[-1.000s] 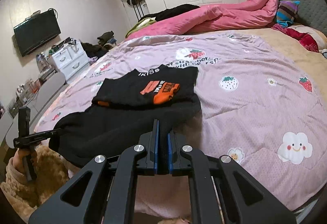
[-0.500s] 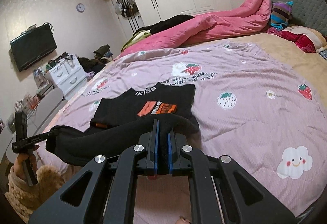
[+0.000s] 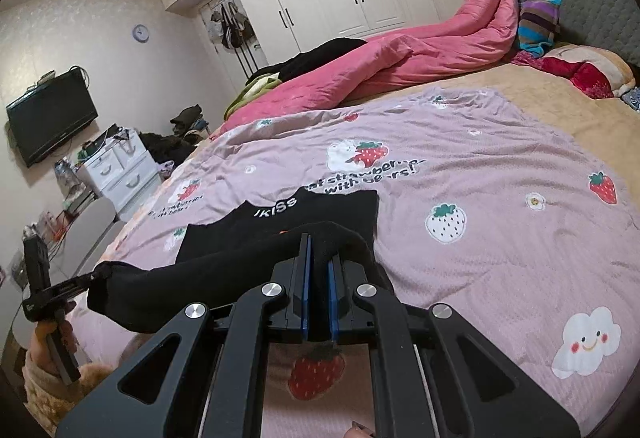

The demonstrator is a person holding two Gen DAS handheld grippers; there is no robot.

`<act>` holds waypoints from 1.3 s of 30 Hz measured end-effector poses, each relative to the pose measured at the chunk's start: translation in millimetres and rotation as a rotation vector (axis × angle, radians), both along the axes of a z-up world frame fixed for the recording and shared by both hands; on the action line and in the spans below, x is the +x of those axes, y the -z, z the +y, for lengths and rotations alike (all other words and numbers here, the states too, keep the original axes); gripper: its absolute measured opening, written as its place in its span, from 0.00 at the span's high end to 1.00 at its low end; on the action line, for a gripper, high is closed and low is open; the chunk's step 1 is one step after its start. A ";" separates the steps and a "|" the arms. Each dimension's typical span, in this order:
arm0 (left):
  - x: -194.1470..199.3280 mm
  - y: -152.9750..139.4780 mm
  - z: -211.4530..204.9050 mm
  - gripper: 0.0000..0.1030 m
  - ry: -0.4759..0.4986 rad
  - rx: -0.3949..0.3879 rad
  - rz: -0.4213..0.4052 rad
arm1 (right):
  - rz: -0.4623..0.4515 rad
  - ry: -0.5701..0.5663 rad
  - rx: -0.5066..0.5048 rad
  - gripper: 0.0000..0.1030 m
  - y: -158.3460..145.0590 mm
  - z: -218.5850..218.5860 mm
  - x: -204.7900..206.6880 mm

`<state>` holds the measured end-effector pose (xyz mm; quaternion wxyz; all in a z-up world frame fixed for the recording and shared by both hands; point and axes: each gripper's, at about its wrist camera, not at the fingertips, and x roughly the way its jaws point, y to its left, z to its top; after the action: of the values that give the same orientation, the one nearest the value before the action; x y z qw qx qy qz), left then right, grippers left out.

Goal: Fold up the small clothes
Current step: 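Lift the hem with both tools and fold it toward the collar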

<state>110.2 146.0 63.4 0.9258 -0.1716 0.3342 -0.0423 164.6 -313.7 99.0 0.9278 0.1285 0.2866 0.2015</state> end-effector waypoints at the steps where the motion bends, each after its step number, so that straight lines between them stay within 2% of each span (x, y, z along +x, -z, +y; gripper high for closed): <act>1: 3.1 -0.8 0.9 0.96 -0.002 0.002 -0.002 | 0.000 0.004 -0.001 0.94 -0.7 0.8 3.0; 14: 34.2 -0.9 3.1 0.96 -0.008 0.027 0.000 | 0.014 0.029 -0.006 0.94 0.1 8.7 36.5; 22: 63.7 6.0 6.3 0.96 -0.029 0.063 0.027 | 0.026 0.055 -0.054 0.94 3.5 24.3 68.1; 27: 88.1 16.2 10.6 0.96 -0.037 0.070 0.059 | 0.037 0.076 -0.097 0.94 11.2 36.3 93.0; 32: 107.8 23.7 14.6 0.96 -0.050 0.067 0.082 | 0.108 0.089 -0.090 0.94 24.0 42.3 130.3; 39: 125.8 34.0 13.1 0.96 -0.052 0.100 0.106 | 0.134 0.097 -0.093 0.93 42.4 46.3 148.8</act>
<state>236.1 159.1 29.4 0.9150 -0.1357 0.3798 0.0075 313.4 -267.5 56.6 0.9201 0.1120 0.3508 0.1337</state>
